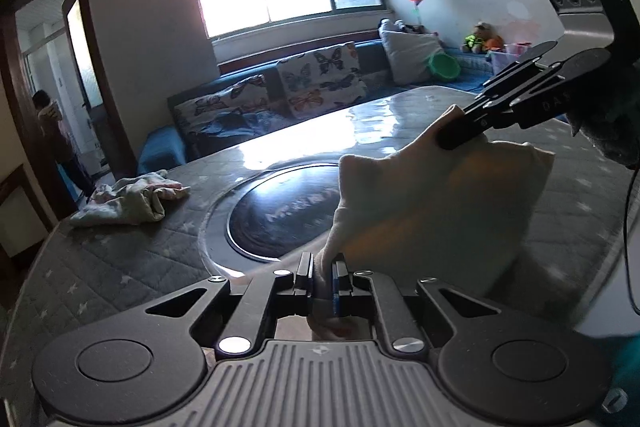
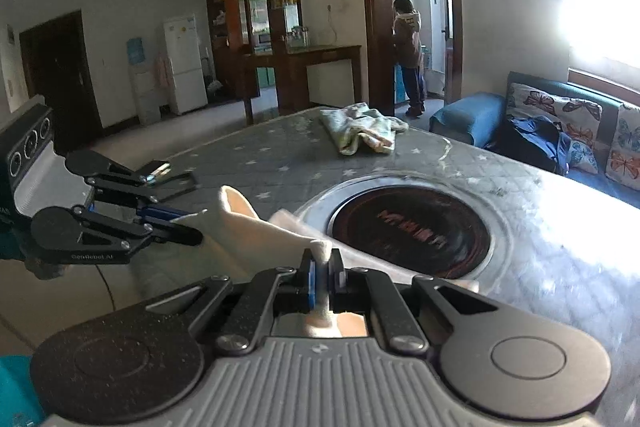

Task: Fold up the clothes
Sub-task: 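Lift the hem with both grippers and fold it toward the collar, then lay the folded hem onto the collar and open both grippers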

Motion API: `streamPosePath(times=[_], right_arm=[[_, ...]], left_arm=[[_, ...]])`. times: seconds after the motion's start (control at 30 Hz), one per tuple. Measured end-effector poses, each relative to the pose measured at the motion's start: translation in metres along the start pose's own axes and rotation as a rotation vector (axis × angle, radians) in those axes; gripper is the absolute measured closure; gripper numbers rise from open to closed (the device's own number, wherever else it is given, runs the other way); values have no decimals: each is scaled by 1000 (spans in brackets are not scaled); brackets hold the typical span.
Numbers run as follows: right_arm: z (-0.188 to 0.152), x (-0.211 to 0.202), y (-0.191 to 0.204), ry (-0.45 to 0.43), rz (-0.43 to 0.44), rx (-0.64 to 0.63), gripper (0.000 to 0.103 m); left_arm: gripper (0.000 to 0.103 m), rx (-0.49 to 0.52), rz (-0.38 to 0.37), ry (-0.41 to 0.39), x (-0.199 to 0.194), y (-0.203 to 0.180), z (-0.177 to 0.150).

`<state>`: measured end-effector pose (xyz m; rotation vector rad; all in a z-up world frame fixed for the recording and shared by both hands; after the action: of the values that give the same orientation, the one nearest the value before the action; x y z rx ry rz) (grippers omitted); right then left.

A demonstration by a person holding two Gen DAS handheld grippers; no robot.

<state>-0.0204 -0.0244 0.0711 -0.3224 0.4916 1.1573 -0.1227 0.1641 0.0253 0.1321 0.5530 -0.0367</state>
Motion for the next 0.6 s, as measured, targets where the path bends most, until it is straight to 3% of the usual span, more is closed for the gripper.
streamPosePath(times=[0.2, 0.37, 0.47, 0.53, 0.6], right_arm=[[21, 68, -36, 77, -34, -17, 98], [7, 131, -59, 116, -81, 42, 97], [-8, 152, -70, 134, -99, 102, 91], [-13, 153, -76, 136, -120, 123, 90], [-17, 142, -85, 119, -139, 149, 87]], left_arm=[[93, -45, 50, 84, 70, 30, 8], [93, -143, 114, 175, 120, 49, -7], [86, -176, 134, 187, 128, 53, -13], [79, -188, 141, 184, 127, 56, -13], [78, -193, 155, 182, 125, 61, -12]])
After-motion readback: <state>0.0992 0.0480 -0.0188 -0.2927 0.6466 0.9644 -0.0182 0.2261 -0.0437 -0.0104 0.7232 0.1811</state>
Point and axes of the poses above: each gripper's, at about its wrist camera, not at the fingertips, and x roughly the way its jaws point, y to its left, z to its top, the point moved 2 cm from there along x, roughly the way its jaws point, and after that the axes turned 4 degrees about -x, right-handed, at the moved point
